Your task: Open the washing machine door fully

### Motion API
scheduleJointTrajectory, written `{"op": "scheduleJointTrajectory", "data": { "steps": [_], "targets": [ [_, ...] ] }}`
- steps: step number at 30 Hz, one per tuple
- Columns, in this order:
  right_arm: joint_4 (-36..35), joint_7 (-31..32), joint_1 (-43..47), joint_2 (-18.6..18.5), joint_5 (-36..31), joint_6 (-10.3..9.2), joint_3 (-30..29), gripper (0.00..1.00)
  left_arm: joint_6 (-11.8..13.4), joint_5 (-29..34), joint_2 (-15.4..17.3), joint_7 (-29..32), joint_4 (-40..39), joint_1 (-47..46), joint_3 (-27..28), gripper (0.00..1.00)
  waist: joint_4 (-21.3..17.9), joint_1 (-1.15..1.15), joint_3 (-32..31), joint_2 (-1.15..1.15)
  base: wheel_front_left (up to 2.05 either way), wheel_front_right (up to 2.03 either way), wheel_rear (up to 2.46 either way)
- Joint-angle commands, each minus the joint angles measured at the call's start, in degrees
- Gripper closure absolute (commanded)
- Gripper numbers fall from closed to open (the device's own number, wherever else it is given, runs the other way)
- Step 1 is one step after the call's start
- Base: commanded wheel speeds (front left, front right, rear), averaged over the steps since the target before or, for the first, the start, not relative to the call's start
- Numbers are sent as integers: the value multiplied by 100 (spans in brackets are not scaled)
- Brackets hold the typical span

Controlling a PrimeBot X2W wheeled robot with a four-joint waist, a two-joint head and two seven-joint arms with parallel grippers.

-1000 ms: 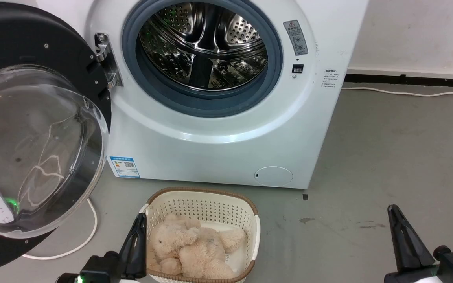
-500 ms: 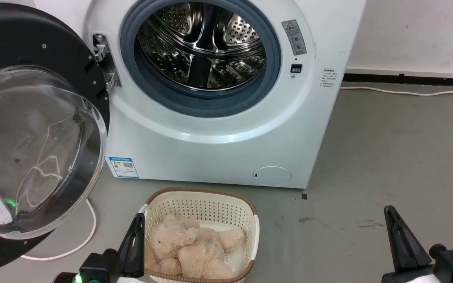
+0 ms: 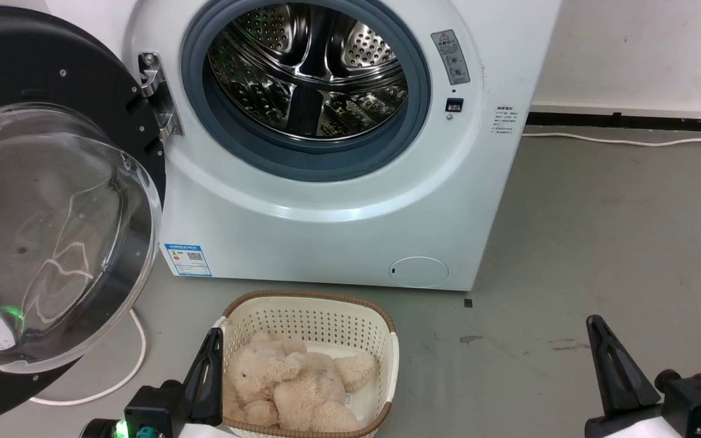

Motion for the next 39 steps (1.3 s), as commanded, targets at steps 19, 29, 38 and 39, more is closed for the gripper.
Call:
{"op": "scheduleJointTrajectory", "data": {
  "steps": [19, 29, 38, 39],
  "targets": [
    [50, 239, -163, 5, -43, 1, 75, 100, -100, 229, -90, 246, -43, -159, 193, 100, -53, 0, 6, 0, 0, 0, 0],
    [65, 357, -215, 6, -55, 2, 113, 100, -139, 323, -132, 362, -54, -198, 276, 100, -81, 0, 9, 0, 0, 0, 0],
    [79, 462, -262, 7, -66, 2, 147, 100, -174, 407, -170, 467, -64, -232, 350, 100, -106, 0, 12, 0, 0, 0, 0],
    [81, 474, -268, 7, -67, 2, 151, 100, -178, 416, -174, 479, -66, -236, 359, 100, -108, 0, 12, 0, 0, 0, 0]
  ]
}}
